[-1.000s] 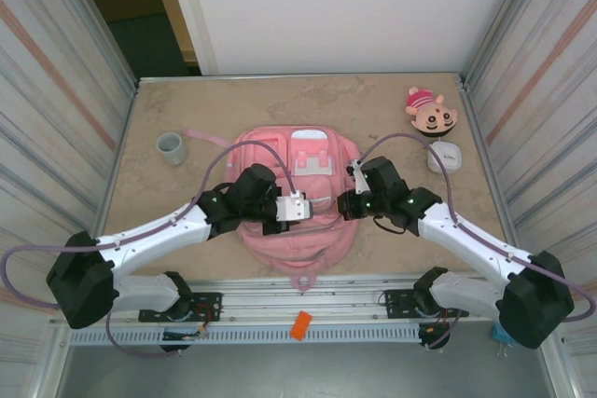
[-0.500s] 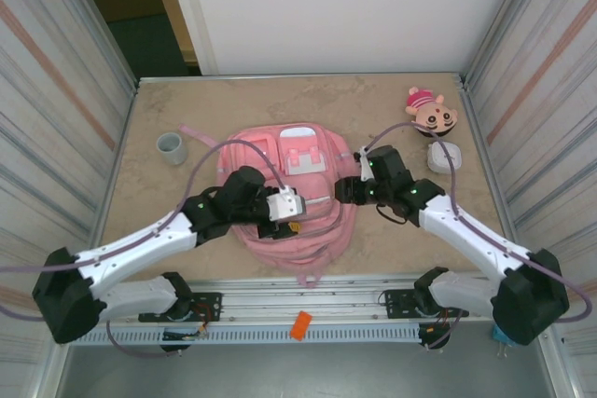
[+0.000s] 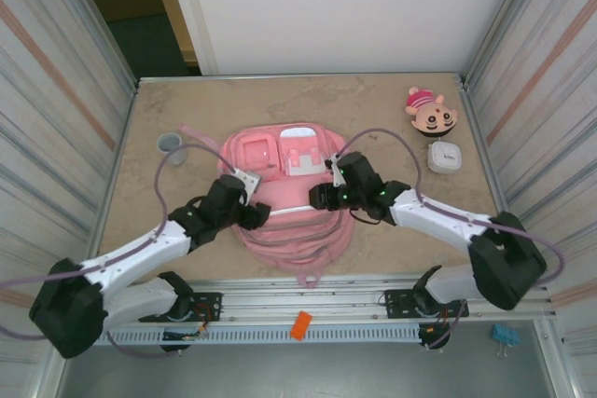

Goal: Pack books, pencil case, and school supplies into a backpack

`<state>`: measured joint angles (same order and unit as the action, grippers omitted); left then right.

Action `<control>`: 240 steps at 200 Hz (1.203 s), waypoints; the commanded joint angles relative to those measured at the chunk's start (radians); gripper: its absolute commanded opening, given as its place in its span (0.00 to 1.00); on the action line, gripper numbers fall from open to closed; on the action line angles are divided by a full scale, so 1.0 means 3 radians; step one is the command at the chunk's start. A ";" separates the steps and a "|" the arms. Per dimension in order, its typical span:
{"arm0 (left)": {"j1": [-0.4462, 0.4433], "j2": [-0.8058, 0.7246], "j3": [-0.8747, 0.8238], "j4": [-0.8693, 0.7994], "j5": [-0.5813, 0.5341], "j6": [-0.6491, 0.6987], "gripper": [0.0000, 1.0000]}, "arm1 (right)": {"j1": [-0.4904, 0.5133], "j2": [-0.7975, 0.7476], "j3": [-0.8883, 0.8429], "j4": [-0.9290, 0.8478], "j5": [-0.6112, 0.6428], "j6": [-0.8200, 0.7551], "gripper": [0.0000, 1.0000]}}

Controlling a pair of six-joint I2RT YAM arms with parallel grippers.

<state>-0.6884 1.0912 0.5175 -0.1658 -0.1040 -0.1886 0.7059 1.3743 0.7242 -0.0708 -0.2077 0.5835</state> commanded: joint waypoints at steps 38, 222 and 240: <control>0.0014 0.1011 -0.0052 0.0726 -0.0194 -0.0317 0.68 | -0.0222 0.0574 -0.0425 0.0541 0.0200 0.0423 0.45; 0.0226 -0.1022 -0.0143 0.1390 -0.1574 0.1661 0.99 | -0.1349 -0.1696 0.0067 -0.0510 0.1308 -0.1181 0.99; 0.0390 -0.1207 -0.0573 0.1571 -0.1752 0.1529 0.99 | -0.1642 -0.1789 -0.0268 -0.0193 0.1256 -0.1337 0.99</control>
<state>-0.6216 0.7586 0.4957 0.2188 -0.4942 0.2100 0.2947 0.8471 0.7589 -0.1940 0.1177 0.2981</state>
